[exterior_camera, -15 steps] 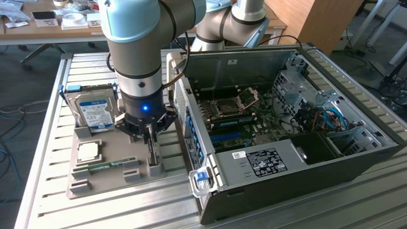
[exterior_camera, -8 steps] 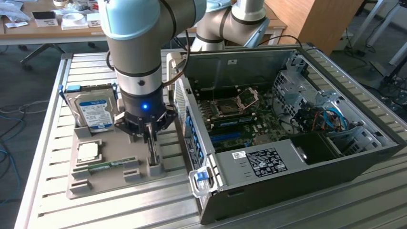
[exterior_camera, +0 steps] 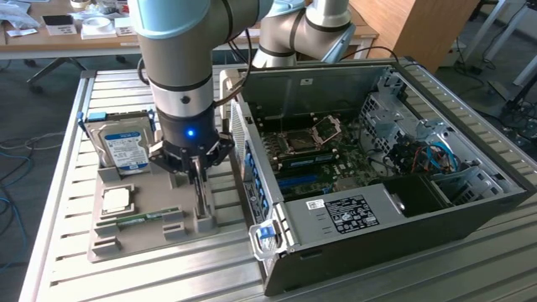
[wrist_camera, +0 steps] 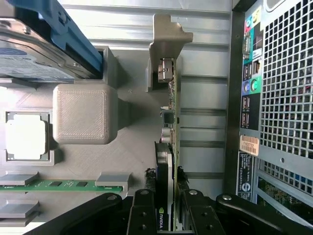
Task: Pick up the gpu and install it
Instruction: 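Pick up the gpu and move the gpu toward the slot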
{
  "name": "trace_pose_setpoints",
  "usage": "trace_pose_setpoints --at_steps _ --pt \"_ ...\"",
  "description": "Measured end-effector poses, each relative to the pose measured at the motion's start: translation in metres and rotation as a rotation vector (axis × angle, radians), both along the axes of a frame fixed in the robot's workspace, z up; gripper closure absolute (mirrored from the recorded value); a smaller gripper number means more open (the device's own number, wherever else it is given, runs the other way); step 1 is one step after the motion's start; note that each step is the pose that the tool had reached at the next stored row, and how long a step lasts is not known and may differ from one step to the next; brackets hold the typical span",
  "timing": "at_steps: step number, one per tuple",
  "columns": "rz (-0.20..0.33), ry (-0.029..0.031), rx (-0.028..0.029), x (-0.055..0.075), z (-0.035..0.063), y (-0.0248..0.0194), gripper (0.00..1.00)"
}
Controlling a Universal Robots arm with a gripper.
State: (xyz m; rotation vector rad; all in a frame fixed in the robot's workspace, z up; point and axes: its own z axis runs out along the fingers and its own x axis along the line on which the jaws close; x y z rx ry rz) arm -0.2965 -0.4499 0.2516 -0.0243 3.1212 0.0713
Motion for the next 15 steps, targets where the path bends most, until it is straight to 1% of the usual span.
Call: trace_pose_setpoints --at_steps 8,15 --pt "0.0 -0.0001 -0.0003 0.0 0.0159 0.0 0.73" --pt "0.0 -0.0001 -0.0003 0.0 0.0259 0.0 0.73"
